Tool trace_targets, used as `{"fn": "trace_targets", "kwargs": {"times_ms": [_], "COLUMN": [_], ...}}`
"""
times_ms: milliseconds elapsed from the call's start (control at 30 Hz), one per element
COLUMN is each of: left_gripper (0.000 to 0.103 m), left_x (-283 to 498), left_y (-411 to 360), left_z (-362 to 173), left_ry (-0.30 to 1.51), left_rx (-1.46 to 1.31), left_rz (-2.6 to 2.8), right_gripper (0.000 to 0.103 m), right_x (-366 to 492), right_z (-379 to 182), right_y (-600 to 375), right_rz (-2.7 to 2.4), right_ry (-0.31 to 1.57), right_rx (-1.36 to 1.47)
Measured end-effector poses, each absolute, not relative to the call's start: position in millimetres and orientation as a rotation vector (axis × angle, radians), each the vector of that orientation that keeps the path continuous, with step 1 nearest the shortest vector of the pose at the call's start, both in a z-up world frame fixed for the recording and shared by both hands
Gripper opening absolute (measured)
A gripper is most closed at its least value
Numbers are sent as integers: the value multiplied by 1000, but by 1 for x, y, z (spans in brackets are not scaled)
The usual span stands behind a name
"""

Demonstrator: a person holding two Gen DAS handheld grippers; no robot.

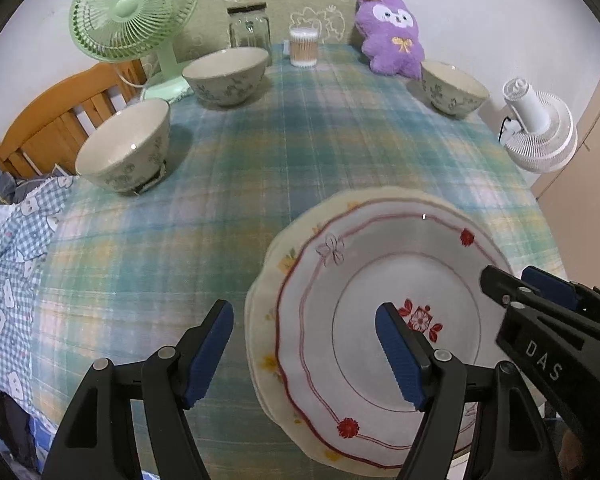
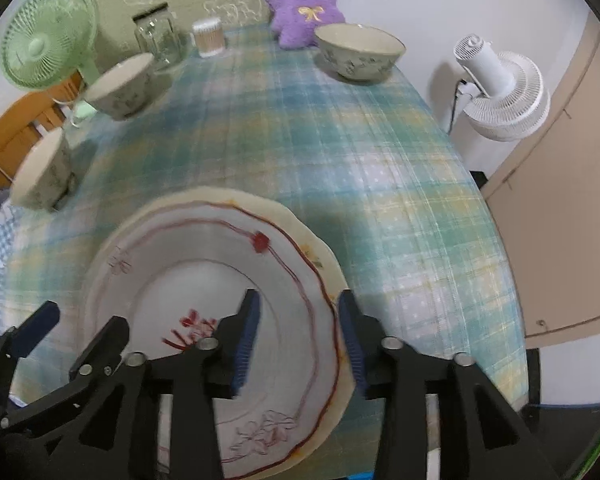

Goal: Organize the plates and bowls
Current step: 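Open both grippers and withdraw them from the plate stack, then move both grippers to the grey dish by the green fan and grasp its rim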

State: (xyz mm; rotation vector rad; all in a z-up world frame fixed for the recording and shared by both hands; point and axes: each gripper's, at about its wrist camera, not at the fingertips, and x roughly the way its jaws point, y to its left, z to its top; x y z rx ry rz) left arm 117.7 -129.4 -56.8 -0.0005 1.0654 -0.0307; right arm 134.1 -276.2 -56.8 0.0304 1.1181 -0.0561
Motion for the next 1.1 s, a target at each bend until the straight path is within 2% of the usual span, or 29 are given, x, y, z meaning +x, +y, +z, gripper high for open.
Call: {"fn": "trace_targets", "kwargs": {"times_ms": [33, 67, 100, 200, 267, 567, 633, 700, 1100], "left_gripper": [84, 87, 87, 88, 94, 94, 95, 96, 96], "left_x": [118, 119, 119, 122, 126, 152, 154, 157, 196], "left_y": [-127, -125, -122, -113, -106, -54, -39, -25, 57], "left_z": [-53, -49, -44, -28, -21, -7, -1, 3, 5], "left_ry": [1058, 1050, 1038, 984, 953, 966, 946, 931, 899], "left_rx": [0, -5, -12, -6, 11, -54, -57, -56, -25], "left_rz": [-25, -25, -23, -15, 22, 142, 150, 145, 59], "right_gripper": [56, 62, 63, 64, 64, 65, 69, 83, 84], "right_x": [135, 137, 140, 148, 156, 182, 184, 187, 214], "right_z": [-52, -48, -41, -27, -21, -3, 3, 8, 24], "right_y": [-275, -272, -269, -258, -248, -193, -181, -166, -68], "right_rz": [-55, -47, -27, 22, 70, 179, 224, 221, 150], "right_ry": [1106, 1095, 1079, 1055, 1042, 1004, 991, 978, 908], "right_rx": [25, 21, 14, 2, -6, -43, -7, 3, -12]}}
